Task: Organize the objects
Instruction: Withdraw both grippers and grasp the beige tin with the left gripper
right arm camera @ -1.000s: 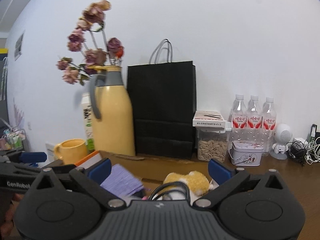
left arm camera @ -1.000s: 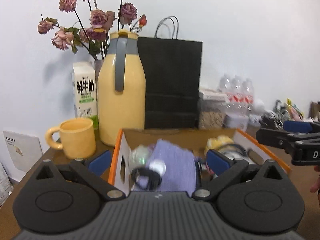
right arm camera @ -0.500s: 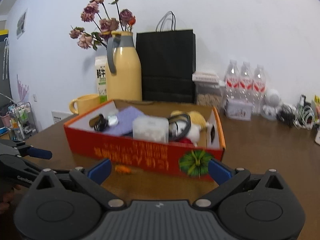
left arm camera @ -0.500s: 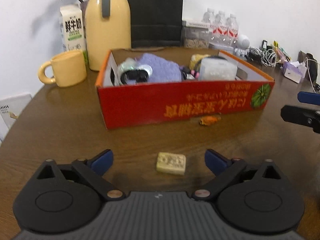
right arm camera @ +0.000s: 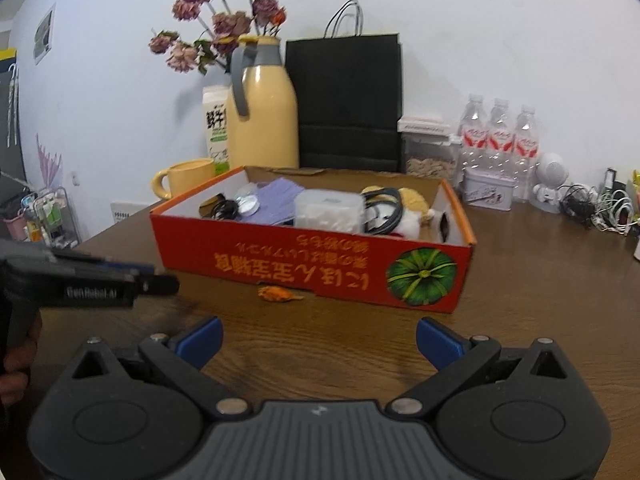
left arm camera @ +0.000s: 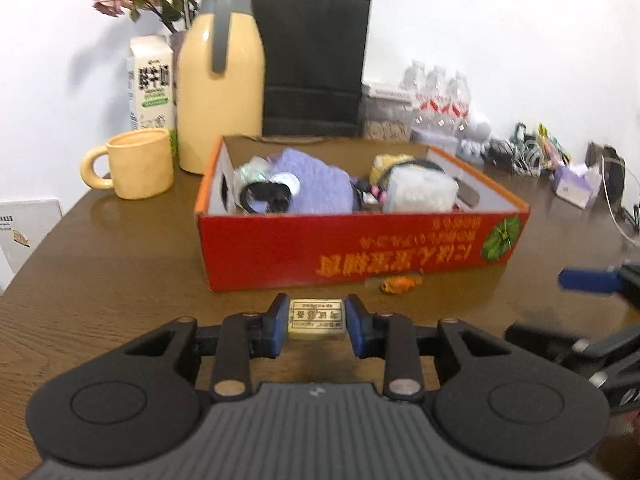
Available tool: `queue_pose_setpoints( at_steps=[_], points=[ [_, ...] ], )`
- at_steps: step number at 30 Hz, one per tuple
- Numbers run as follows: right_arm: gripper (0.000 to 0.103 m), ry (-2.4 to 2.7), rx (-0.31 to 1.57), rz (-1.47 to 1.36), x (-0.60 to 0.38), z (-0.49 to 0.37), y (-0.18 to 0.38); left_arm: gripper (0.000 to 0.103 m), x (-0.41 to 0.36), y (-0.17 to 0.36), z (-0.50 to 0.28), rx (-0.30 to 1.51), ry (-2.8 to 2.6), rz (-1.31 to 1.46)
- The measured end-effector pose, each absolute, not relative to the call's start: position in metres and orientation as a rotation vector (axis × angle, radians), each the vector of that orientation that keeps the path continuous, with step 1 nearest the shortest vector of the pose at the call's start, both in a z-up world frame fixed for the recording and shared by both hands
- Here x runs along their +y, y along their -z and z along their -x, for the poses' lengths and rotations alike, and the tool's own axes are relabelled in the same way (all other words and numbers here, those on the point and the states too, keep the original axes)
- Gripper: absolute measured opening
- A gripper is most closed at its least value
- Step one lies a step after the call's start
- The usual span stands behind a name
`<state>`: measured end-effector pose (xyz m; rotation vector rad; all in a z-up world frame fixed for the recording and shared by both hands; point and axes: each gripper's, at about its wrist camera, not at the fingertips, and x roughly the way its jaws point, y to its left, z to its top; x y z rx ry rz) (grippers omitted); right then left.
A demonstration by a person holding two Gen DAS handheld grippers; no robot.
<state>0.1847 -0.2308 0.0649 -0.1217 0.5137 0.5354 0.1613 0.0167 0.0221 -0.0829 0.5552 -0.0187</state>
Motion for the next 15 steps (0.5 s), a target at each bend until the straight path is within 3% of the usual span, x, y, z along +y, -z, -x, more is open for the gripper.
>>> queue_pose_setpoints(
  at_steps=[15],
  points=[
    [0.101,-0.465,0.619,0.127,-0.159,-0.242,-0.049,0.031,0.042,-0.031,-0.173,0.463,-0.027,0.104]
  ],
)
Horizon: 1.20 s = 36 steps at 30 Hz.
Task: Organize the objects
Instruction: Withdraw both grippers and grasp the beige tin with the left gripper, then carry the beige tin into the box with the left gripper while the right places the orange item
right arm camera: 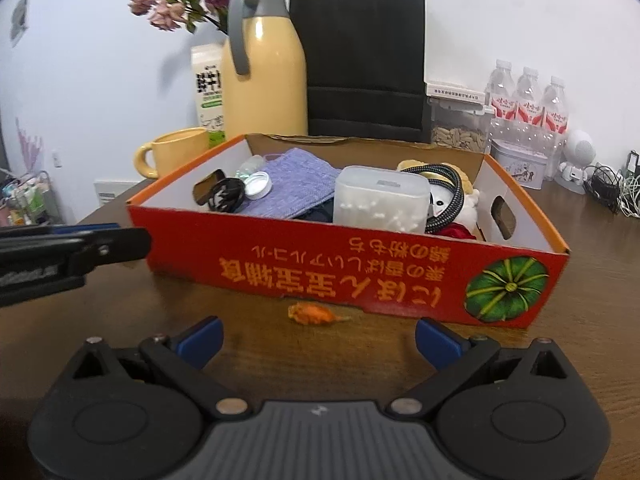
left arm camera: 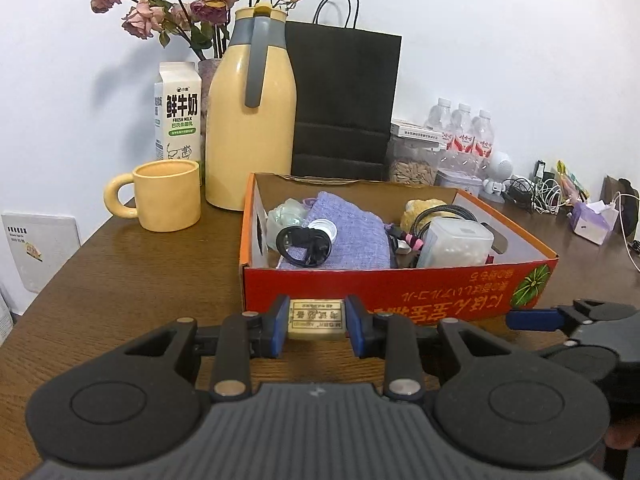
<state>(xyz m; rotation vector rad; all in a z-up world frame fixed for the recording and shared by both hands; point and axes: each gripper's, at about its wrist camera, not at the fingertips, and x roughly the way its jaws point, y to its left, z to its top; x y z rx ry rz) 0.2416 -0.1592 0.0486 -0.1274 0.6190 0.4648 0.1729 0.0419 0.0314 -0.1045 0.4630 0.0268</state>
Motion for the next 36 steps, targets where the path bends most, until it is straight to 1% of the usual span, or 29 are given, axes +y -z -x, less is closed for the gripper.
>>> queue_pose_setpoints(
  at_steps=[5,7,9,10,12,13,15,16,25,30,36],
  points=[
    [0.094,-0.443,0.637,0.117,-0.149,-0.252,-0.043,0.031,0.048,-0.028,-0.175,0.452,-0.033,0.118],
    [0.087,-0.435,0.635,0.109,-0.147,-0.254,-0.041,0.031,0.051,-0.026,-0.176,0.454,-0.029,0.125],
    [0.076,-0.428,0.637,0.107,-0.144,-0.255,-0.039,0.031,0.051,-0.024,-0.176,0.457,-0.026,0.129],
    [0.074,-0.425,0.638,0.107,-0.143,-0.255,-0.039,0.031,0.051,-0.024,-0.175,0.456,-0.023,0.129],
    [0.062,-0.422,0.642,0.105,-0.141,-0.257,-0.037,0.031,0.051,-0.024,-0.174,0.451,-0.021,0.128],
    [0.057,-0.424,0.649,0.103,-0.141,-0.258,-0.036,0.031,0.051,-0.024,-0.174,0.451,-0.02,0.128],
    [0.044,-0.419,0.641,0.106,-0.14,-0.257,-0.036,0.031,0.05,-0.023,-0.175,0.453,-0.019,0.127],
    [0.04,-0.422,0.639,0.104,-0.14,-0.257,-0.036,0.031,0.05,-0.023,-0.175,0.456,-0.02,0.125],
    [0.04,-0.455,0.614,0.093,-0.142,-0.251,-0.039,0.031,0.047,-0.021,-0.173,0.449,-0.028,0.115],
    [0.04,-0.478,0.535,0.095,-0.15,-0.234,-0.05,0.031,0.047,-0.029,-0.169,0.418,-0.036,0.117],
    [0.04,-0.48,0.386,0.079,-0.165,-0.222,-0.082,0.031,0.037,-0.051,-0.177,0.377,-0.02,0.09]
  ],
)
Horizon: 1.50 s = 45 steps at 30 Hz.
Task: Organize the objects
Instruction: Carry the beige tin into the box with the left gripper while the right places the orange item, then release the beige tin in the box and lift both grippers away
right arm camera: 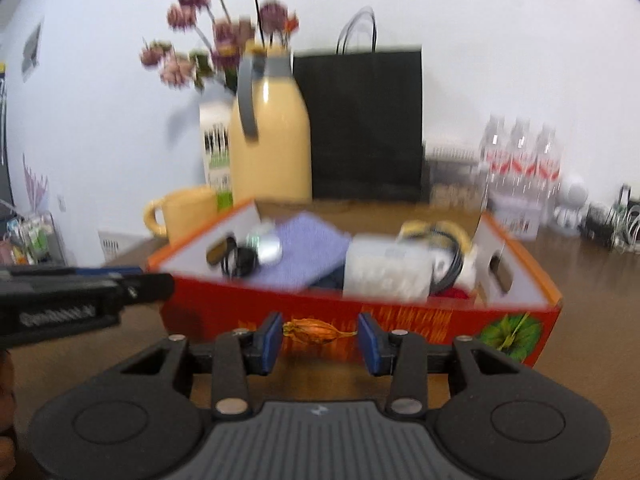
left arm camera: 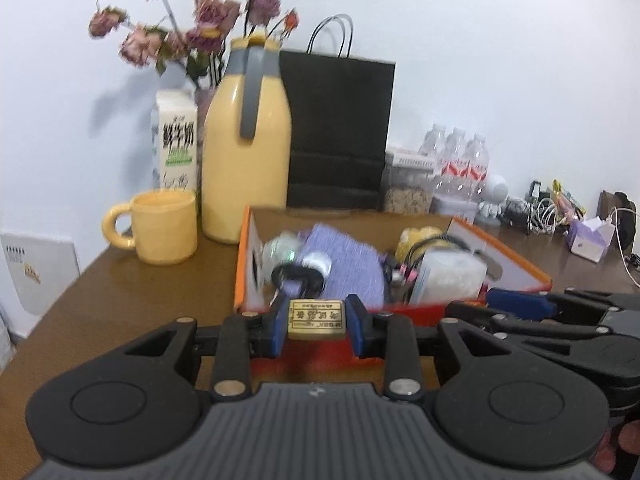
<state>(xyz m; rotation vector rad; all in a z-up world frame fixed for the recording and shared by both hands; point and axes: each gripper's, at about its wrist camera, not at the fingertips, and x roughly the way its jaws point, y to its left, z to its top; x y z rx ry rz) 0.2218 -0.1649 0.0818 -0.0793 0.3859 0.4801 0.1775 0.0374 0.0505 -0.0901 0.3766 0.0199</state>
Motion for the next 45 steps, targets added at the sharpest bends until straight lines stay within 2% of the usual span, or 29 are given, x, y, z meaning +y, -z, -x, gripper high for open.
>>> queue_pose_setpoints(
  at_steps=[11,30,31,32,33,34,35,36,37,41,45],
  points=[
    [0.04,-0.425,0.259,0.037,-0.18,-0.271,-0.118,0.031,0.019,-0.079,-0.229,0.308,-0.045,0.097],
    [0.04,-0.432,0.327,0.002,-0.19,-0.333,-0.081,0.032,0.01,-0.041,-0.29,0.367,-0.08,0.095],
    [0.04,-0.432,0.33,0.001,-0.191,-0.332,-0.081,0.035,0.012,-0.041,-0.289,0.36,-0.083,0.099],
    [0.04,-0.431,0.329,-0.005,-0.192,-0.332,-0.08,0.046,0.013,-0.041,-0.287,0.352,-0.087,0.102],
    [0.046,-0.429,0.327,-0.008,-0.193,-0.332,-0.08,0.054,0.014,-0.041,-0.285,0.342,-0.094,0.106],
    [0.052,-0.423,0.327,-0.011,-0.194,-0.331,-0.08,0.073,0.015,-0.041,-0.283,0.33,-0.103,0.108],
    [0.066,-0.418,0.326,-0.014,-0.196,-0.33,-0.08,0.089,0.015,-0.042,-0.281,0.318,-0.111,0.105],
    [0.08,-0.414,0.324,-0.019,-0.197,-0.33,-0.08,0.093,0.015,-0.042,-0.278,0.299,-0.125,0.103],
    [0.084,-0.403,0.318,-0.026,-0.199,-0.328,-0.08,0.102,0.015,-0.043,-0.276,0.283,-0.14,0.102],
    [0.103,-0.38,0.299,-0.055,-0.208,-0.327,-0.082,0.103,0.018,-0.046,-0.274,0.266,-0.137,0.115],
    [0.103,-0.377,0.296,-0.056,-0.209,-0.326,-0.084,0.103,0.016,-0.047,-0.274,0.264,-0.14,0.102]
  ],
)
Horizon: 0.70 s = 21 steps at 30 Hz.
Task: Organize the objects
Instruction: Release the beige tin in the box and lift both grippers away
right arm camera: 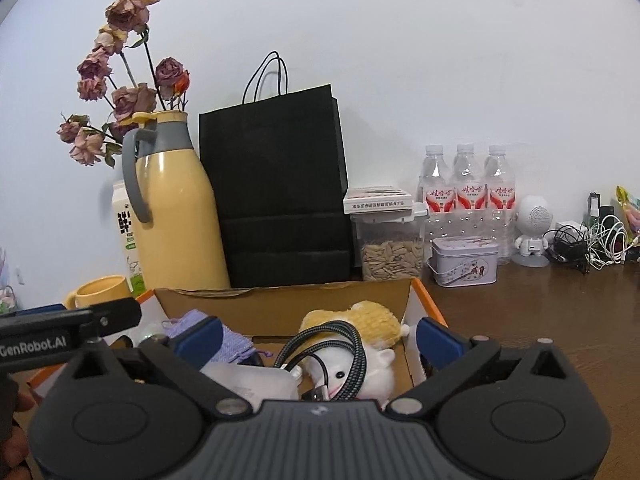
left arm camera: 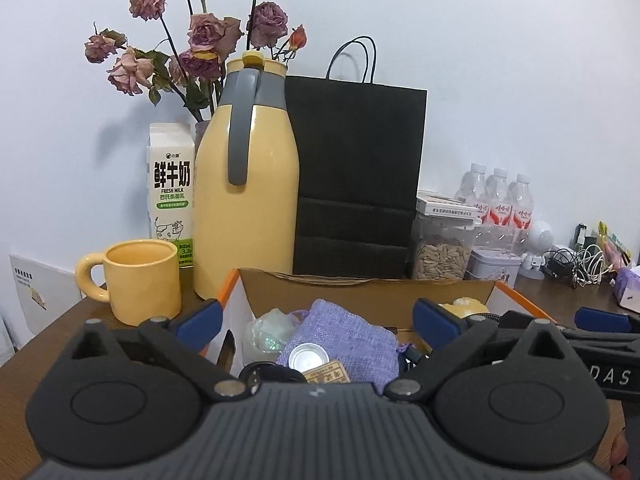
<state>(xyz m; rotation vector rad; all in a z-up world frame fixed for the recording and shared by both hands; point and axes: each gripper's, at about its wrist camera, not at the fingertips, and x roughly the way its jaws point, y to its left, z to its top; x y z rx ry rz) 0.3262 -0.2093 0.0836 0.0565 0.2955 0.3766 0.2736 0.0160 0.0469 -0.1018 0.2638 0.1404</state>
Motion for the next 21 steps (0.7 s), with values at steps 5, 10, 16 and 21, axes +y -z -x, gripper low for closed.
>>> queue_pose_setpoints(
  at_steps=[5,10,16,21],
  points=[
    [0.103,-0.387,0.275,-0.041,-0.21,-0.316,-0.09,0.103,0.017,-0.055,-0.26,0.228,-0.135,0.1],
    [0.103,-0.406,0.244,-0.024,-0.215,-0.295,-0.101,0.103,0.017,-0.065,-0.232,0.191,-0.128,0.092],
    [0.103,-0.435,0.251,0.01,-0.222,-0.261,-0.109,0.103,0.016,-0.068,-0.194,0.215,-0.1,0.082],
    [0.103,-0.447,0.292,0.039,-0.227,-0.233,-0.11,0.103,0.014,-0.063,-0.173,0.297,-0.087,0.074]
  ],
)
